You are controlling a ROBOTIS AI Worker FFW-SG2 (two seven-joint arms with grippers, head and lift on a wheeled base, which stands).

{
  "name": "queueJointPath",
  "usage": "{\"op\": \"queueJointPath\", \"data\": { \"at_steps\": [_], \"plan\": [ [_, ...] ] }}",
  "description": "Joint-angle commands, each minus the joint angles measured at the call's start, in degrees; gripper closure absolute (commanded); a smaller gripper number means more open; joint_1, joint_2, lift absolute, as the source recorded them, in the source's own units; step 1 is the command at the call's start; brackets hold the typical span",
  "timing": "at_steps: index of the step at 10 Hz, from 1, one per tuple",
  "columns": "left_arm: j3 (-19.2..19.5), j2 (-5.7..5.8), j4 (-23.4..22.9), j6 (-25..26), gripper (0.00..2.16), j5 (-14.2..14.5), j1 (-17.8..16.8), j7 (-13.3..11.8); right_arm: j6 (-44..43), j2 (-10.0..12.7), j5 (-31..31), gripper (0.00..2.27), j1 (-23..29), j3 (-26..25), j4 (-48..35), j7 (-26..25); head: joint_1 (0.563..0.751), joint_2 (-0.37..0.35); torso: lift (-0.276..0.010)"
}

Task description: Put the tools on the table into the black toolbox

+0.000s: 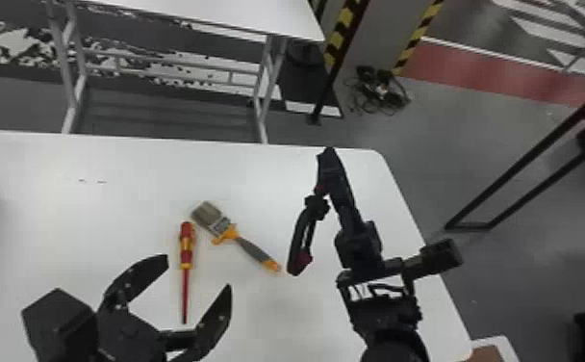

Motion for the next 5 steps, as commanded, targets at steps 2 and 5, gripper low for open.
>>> {"op": "queueJointPath", "data": {
  "at_steps": [2, 5],
  "plan": [
    [-2.3, -0.16, -1.9, 5.7, 0.09, -0.2, -0.6, 0.2, -0.8, 0.1, 0.5, 2.24, -2.2, 2.3, 3.1, 2.0, 0.695, -0.35, -0.075],
    [-5.5, -0.86, -3.3, 10.8, 0.09, -0.6, -2.0, 0.7, -1.7, 0.1, 1.9, 2.24, -3.8, 5.1, 4.0, 2.4, 0.695, -0.35, -0.075]
  ]
}}
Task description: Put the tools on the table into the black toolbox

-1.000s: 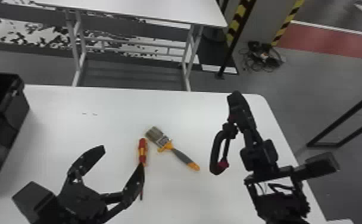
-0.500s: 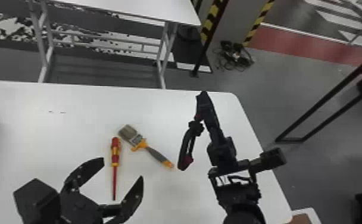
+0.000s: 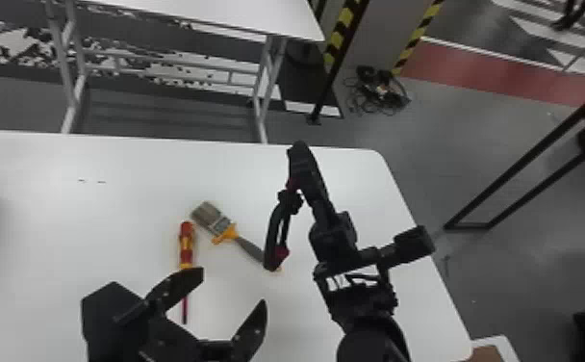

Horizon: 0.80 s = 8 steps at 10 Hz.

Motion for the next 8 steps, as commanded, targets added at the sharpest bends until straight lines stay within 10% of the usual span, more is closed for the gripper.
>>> {"op": "queueJointPath", "data": {
  "at_steps": [1, 8],
  "plan": [
    [-1.5, -0.4, -0.1, 1.4, 0.09, -0.4, -1.0, 0.0, 0.0, 0.1, 0.2, 2.24, -0.6, 1.8, 0.5, 0.2, 0.695, -0.35, -0.075],
    [-1.4, -1.46, 0.0, 2.1, 0.09, -1.4, -2.8, 0.8, -2.3, 0.1, 2.7, 2.24, -2.1, 9.6, 4.6, 1.2, 0.695, -0.279, -0.075]
  ]
}}
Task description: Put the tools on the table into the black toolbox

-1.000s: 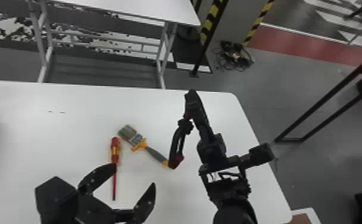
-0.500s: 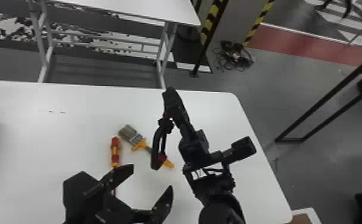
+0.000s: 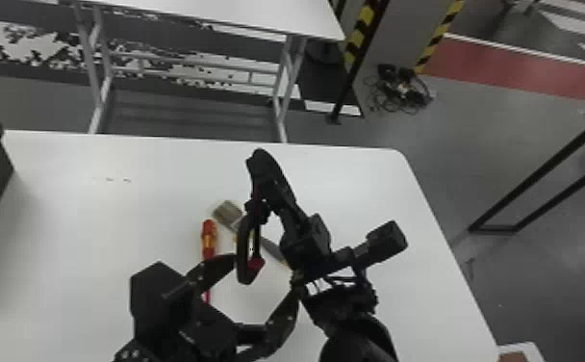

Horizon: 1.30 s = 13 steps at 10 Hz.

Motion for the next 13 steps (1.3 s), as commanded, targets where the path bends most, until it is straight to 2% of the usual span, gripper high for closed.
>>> {"op": "queueJointPath", "data": {
  "at_steps": [1, 4, 7, 8, 10, 13],
  "plan": [
    [0.5, -0.28, 0.3, -0.1, 0.09, -0.2, -0.6, 0.3, 0.0, 0.1, -0.1, 2.24, 0.2, 0.4, -0.2, 0.0, 0.695, -0.264, -0.075],
    [0.8, -0.98, 1.9, 0.1, 0.11, -1.0, -1.8, 1.9, 0.0, 0.1, -0.4, 2.24, 0.2, 0.7, -0.2, 0.0, 0.695, -0.24, -0.075],
    [0.4, -1.25, 2.3, 0.4, 0.37, -2.1, -2.6, 1.8, 0.2, 0.1, -0.8, 2.24, 0.2, 0.8, -0.2, 0.0, 0.695, -0.231, -0.075],
    [0.5, -1.25, 2.2, 0.9, 0.41, -1.9, -2.5, 1.7, 0.3, 0.1, -1.0, 2.24, 0.1, 0.8, -0.2, 0.0, 0.695, -0.232, -0.075],
    [0.4, -1.16, 1.7, 3.2, 0.63, -2.0, -2.4, 1.2, 0.3, 0.1, -0.7, 2.24, 0.0, 0.4, -0.2, 0.0, 0.695, -0.238, -0.075],
    [0.7, -0.9, 1.4, 3.4, 0.63, -1.9, -2.1, 1.0, 0.2, 0.1, 0.6, 2.24, 0.0, -1.0, -0.3, 0.0, 0.695, -0.244, -0.075]
  ]
}}
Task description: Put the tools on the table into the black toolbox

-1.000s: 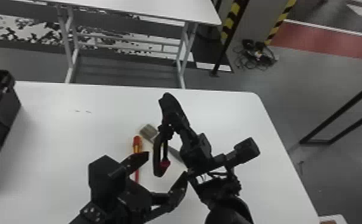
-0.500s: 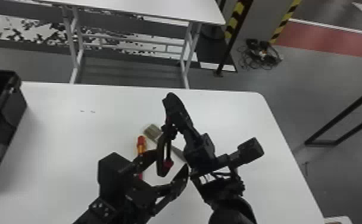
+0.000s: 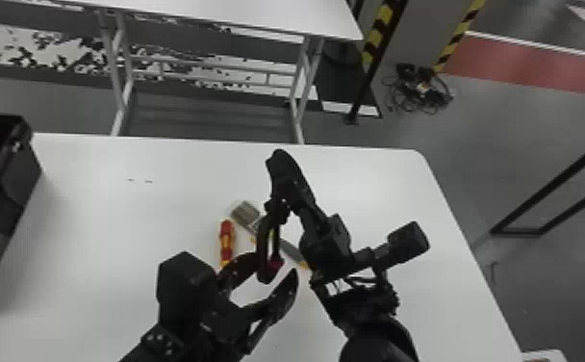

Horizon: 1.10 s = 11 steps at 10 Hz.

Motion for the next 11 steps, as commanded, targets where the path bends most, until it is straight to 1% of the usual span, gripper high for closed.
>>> {"op": "queueJointPath", "data": {
  "at_steps": [1, 4, 5, 6, 7, 8, 9, 11],
  "plan": [
    [0.0, 0.02, 0.0, 0.2, 0.63, 0.1, -0.2, 0.0, 0.2, 0.1, 0.2, 2.24, -0.1, -0.5, 0.0, 0.1, 0.695, -0.247, -0.075],
    [0.2, -0.33, 0.0, 0.9, 1.0, 0.0, -0.2, -0.2, 0.5, 0.1, 0.2, 2.24, -0.1, -0.3, 0.0, 0.4, 0.695, -0.252, -0.075],
    [0.3, -0.42, 0.0, 1.1, 1.35, -0.1, -0.2, -0.3, 0.7, 0.1, 0.2, 2.24, -0.1, -0.3, 0.0, 0.6, 0.695, -0.25, -0.075],
    [0.5, -0.51, 0.0, 1.4, 1.53, -0.3, -0.3, -0.6, 0.7, 0.1, -0.1, 2.24, -0.1, -0.2, 0.0, 0.7, 0.695, -0.248, -0.075],
    [0.4, -0.59, 0.0, 1.8, 1.88, -1.4, -0.4, -0.7, 0.7, 0.1, -0.4, 2.24, -0.1, -0.3, 0.0, 0.8, 0.695, -0.247, -0.075],
    [0.5, -0.59, 0.0, 1.8, 1.89, -1.8, -0.4, -0.9, 0.7, 0.1, -0.5, 2.21, -0.1, -0.3, 0.0, 0.8, 0.695, -0.247, -0.075],
    [0.4, -0.59, -0.1, 1.8, 2.08, -2.4, -0.4, -1.3, 0.7, 0.1, -0.6, 1.86, 0.2, -0.3, 0.0, 0.7, 0.695, -0.246, -0.075],
    [0.5, -0.59, -0.1, 1.8, 2.13, -2.8, -0.3, -1.5, 0.5, 0.1, -1.0, 0.76, 0.6, -0.3, -0.2, 0.6, 0.695, -0.247, -0.075]
  ]
}}
